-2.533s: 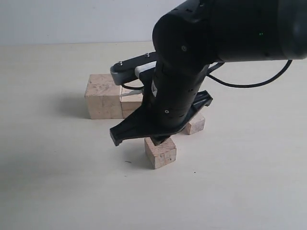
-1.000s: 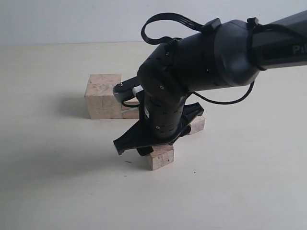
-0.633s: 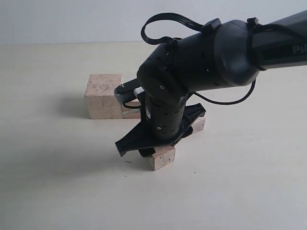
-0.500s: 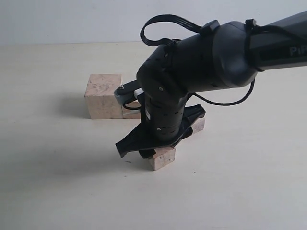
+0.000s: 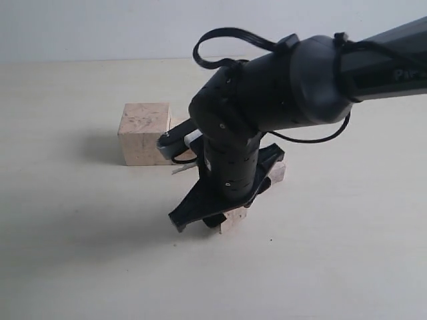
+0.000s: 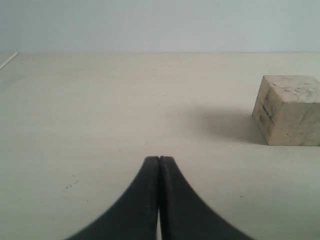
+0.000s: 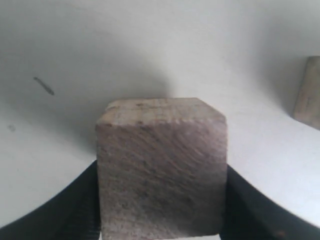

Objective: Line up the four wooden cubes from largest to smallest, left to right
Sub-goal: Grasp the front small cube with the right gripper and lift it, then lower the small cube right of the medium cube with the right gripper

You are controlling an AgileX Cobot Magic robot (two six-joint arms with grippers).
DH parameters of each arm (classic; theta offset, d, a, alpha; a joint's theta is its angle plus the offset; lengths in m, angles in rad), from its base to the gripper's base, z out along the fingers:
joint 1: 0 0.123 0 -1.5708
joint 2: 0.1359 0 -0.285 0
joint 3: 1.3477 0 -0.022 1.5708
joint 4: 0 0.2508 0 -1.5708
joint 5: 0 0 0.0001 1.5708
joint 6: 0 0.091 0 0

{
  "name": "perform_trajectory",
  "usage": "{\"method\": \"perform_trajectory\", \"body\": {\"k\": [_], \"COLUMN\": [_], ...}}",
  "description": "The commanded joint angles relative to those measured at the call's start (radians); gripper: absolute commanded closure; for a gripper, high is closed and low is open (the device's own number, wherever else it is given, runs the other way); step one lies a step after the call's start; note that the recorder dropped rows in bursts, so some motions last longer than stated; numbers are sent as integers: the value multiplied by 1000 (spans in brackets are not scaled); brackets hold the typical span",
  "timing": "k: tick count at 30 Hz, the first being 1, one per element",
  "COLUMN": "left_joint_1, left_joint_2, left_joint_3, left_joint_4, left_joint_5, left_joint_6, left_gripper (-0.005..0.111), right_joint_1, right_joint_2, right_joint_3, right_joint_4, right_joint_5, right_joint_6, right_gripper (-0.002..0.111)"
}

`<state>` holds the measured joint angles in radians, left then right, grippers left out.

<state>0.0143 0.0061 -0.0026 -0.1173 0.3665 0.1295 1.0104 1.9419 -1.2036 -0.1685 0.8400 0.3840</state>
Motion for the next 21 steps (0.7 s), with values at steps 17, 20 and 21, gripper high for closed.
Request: {"method": "perform_trajectory", "body": {"k": [17, 20, 21], "left_joint_1": [-5, -5, -5], "left_joint_2": [-6, -6, -6], "left_joint_3": [3, 3, 3], "left_joint_4": [2, 2, 2], "left_joint_5": [-10, -10, -10], "left_joint_6": [-5, -5, -5], "left_gripper": [107, 107, 107], "right_joint_1": [-461, -472, -472], "right_joint_2": [-266, -255, -253], "right_joint_3": [-1, -1, -1], "right_joint_4": [40, 79, 79], "right_joint_5": [40, -36, -62], "right_joint_6": [-616, -680, -680], "right_gripper": [108, 108, 108]}}
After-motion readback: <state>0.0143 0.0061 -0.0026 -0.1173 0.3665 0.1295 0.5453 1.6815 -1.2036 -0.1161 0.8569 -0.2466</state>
